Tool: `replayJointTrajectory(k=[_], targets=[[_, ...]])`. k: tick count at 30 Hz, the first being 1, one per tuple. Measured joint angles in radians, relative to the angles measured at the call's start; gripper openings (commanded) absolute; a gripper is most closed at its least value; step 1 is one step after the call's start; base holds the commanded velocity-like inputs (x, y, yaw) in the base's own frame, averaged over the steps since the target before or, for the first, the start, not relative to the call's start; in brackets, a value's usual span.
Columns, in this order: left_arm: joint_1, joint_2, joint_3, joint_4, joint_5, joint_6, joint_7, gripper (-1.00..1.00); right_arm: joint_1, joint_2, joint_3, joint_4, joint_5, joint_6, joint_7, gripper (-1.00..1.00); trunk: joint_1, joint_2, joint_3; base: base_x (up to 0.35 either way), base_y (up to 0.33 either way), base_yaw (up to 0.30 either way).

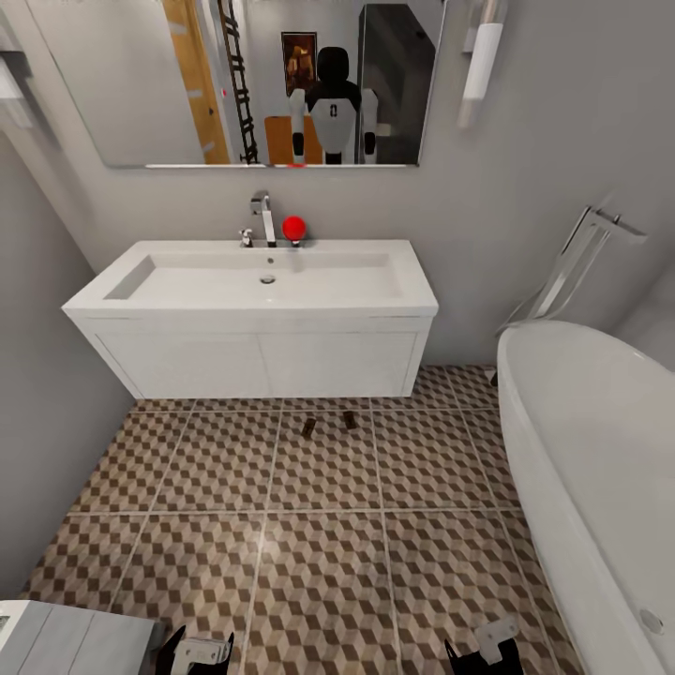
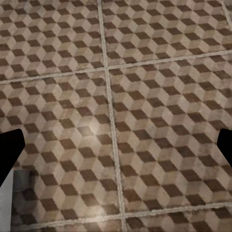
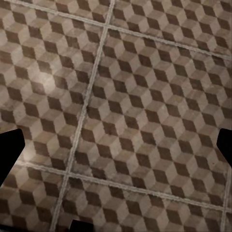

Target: Take the four mousetraps from the cabinet in the bathroom and place them on the bathroom floor. Make sure all four end up on the same floor surface, and ensure that at least two of them are either under or directly next to the same bathroom sink.

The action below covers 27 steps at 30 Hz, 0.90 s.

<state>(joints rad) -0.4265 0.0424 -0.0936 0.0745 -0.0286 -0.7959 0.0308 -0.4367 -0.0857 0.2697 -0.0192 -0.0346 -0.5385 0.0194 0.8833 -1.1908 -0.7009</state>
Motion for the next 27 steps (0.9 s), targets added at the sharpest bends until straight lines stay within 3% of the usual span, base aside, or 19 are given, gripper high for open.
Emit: replayJointTrajectory(k=[27], targets=[[0.003,-0.016,0.000,0.000,0.000,0.002,0.001,1.00,0.000,0.000,0.001,0.000,0.000,0.000,0.000,1.00,-0.104,0.189,0.085,0.000,0.000,0.000]])
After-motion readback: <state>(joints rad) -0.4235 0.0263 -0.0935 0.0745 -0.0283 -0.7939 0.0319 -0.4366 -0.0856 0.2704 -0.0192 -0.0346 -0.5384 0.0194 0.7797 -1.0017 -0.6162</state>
